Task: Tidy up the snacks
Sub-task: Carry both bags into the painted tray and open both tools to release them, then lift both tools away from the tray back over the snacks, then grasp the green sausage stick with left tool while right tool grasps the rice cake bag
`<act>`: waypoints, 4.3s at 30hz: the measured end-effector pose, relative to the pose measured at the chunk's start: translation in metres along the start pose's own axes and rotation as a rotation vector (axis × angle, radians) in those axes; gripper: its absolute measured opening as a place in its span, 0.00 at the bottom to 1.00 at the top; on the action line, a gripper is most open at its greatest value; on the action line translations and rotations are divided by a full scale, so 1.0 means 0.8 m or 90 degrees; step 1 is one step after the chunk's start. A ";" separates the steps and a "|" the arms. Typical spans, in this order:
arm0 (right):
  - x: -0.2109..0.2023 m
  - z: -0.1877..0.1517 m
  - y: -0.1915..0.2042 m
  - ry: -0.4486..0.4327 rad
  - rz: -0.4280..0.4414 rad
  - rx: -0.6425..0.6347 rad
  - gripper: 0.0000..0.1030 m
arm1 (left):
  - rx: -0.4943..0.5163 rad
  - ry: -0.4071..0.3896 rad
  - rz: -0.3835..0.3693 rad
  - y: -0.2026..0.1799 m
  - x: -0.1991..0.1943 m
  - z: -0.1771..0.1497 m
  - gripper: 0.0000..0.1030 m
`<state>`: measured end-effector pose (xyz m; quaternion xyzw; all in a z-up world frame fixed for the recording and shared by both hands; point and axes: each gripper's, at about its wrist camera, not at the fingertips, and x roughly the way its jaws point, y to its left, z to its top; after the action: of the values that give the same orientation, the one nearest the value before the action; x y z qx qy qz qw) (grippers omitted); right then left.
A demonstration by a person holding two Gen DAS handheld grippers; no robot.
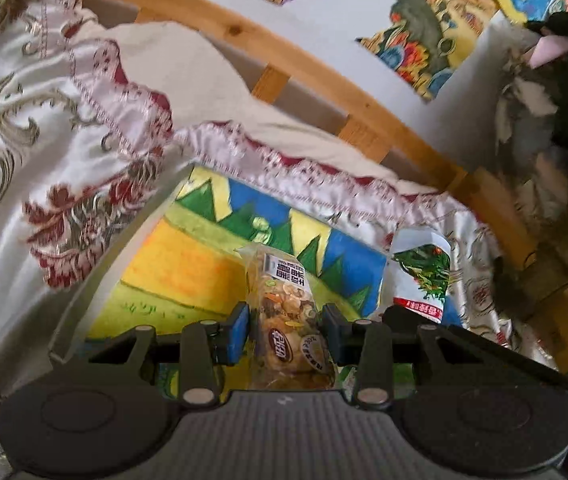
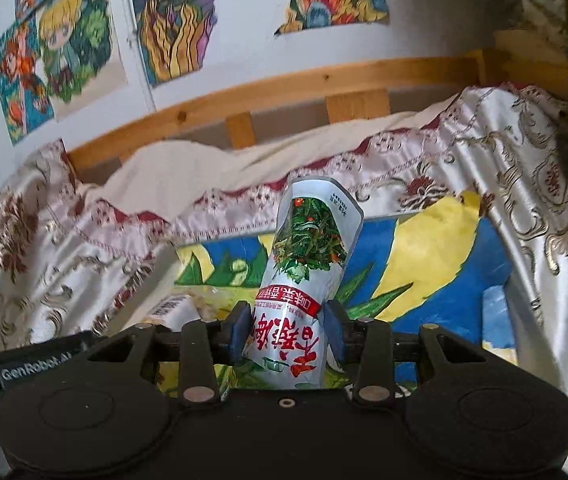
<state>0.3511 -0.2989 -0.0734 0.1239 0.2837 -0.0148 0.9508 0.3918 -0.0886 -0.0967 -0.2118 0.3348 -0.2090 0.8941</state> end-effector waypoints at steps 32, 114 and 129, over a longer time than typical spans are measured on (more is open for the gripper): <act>-0.109 0.009 -0.013 -0.075 -0.029 -0.016 0.87 | 0.155 -0.130 0.155 -0.069 -0.114 0.013 0.98; -0.383 -0.184 0.054 0.056 -0.058 -0.130 0.99 | 0.156 0.045 0.360 -0.072 -0.380 -0.191 1.00; -0.347 -0.148 0.046 0.148 0.059 -0.110 0.99 | 0.194 0.143 0.253 -0.055 -0.329 -0.121 1.00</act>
<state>0.0583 -0.2460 -0.0100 0.0558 0.3863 0.0678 0.9182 0.1341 -0.0120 -0.0060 0.0194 0.4313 -0.0998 0.8964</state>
